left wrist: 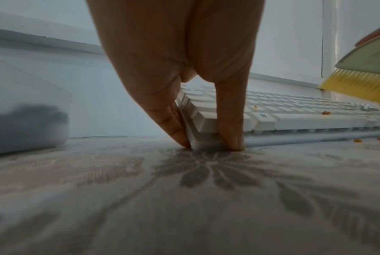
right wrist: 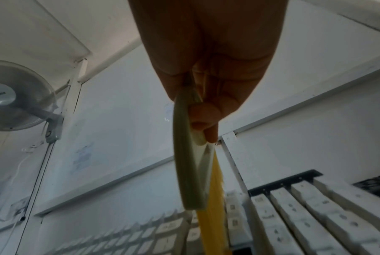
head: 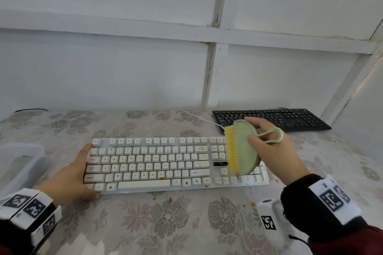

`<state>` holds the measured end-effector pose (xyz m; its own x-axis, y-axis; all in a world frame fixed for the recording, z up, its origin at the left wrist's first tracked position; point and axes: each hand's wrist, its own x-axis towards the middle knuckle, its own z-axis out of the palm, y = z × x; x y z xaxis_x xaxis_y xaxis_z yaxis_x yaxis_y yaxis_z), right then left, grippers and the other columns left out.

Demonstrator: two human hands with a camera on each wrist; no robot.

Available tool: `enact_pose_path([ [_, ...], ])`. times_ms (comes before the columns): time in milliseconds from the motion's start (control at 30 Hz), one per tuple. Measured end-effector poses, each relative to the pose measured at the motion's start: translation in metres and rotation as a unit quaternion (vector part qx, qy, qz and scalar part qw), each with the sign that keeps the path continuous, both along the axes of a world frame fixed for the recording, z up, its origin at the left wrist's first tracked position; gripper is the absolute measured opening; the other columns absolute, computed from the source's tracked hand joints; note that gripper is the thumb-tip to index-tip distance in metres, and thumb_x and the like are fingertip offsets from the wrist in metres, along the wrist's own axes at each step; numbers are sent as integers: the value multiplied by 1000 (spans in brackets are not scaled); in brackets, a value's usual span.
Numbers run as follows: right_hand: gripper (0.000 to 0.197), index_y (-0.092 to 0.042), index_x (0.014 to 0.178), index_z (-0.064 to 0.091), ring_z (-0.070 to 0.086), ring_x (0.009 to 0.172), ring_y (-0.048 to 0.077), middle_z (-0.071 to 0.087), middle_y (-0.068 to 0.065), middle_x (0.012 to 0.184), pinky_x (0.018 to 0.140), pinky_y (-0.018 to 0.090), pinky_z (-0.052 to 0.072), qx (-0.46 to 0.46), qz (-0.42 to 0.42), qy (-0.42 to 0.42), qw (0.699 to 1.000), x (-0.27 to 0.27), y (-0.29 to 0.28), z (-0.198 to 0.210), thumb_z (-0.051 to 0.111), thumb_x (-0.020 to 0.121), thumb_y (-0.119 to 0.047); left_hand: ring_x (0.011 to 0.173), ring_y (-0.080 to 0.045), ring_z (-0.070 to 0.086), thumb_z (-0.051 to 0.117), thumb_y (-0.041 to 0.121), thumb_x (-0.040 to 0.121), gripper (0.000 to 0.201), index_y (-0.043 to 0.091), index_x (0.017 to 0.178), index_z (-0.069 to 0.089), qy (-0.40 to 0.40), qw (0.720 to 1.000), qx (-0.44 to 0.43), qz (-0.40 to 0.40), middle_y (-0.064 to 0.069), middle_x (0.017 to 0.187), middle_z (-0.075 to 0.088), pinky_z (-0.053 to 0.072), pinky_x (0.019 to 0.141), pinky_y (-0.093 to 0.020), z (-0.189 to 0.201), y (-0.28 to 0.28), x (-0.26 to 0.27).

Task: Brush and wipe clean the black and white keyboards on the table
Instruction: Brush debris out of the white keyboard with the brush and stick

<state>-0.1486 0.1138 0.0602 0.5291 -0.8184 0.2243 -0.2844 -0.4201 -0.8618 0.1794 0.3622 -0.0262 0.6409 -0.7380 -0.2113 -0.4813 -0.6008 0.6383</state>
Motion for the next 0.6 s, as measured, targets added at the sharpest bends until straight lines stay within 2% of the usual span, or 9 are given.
enact_pose_path([
  [67,40,-33,115,58,60,72,17,65,-4,95,47,19,45,-5,5,19,1000,5,0,-7,50,88,-6,91,-16,62,86,5,55,131,33,146,-3,3,1000,1,-1,1,108,60,47,79,-27,1,0,-1],
  [200,37,-36,110,57,51,58,17,66,5,88,48,27,44,5,4,71,997,1,7,-23,50,88,-8,83,-10,58,83,4,60,125,30,146,-3,-12,1000,9,-4,4,104,56,42,70,-21,6,0,-7],
  [300,36,-35,107,60,42,51,15,62,15,75,42,23,41,13,21,91,996,-8,12,-30,51,87,-6,81,-8,56,83,4,61,125,29,147,-4,-15,1000,13,-1,4,103,54,40,68,-19,8,-1,-9],
  [367,37,-36,103,62,41,49,15,60,14,69,41,24,40,14,33,107,994,-11,14,-28,51,86,-5,80,-7,56,83,5,61,125,28,147,-5,-15,1000,17,-1,5,102,54,40,67,-18,9,-1,-9],
  [433,37,-36,99,63,47,51,16,61,9,69,42,25,44,34,29,102,994,-14,13,-21,51,85,-5,78,-5,55,83,4,61,124,28,147,-4,-15,1000,17,0,7,99,54,40,65,-17,9,-1,-10],
  [500,35,-32,103,65,52,55,19,62,4,72,45,28,45,51,17,64,996,-17,9,-11,52,86,-4,77,-3,55,82,4,61,124,29,146,-4,-14,1000,18,0,8,98,54,40,64,-16,9,-1,-10],
  [600,37,-31,109,62,57,65,20,65,-1,82,49,32,47,25,-12,9,1000,-15,-2,-1,51,87,-3,78,-5,56,83,5,61,125,30,146,-6,-13,1000,22,-2,5,101,54,40,65,-17,10,0,-10],
])
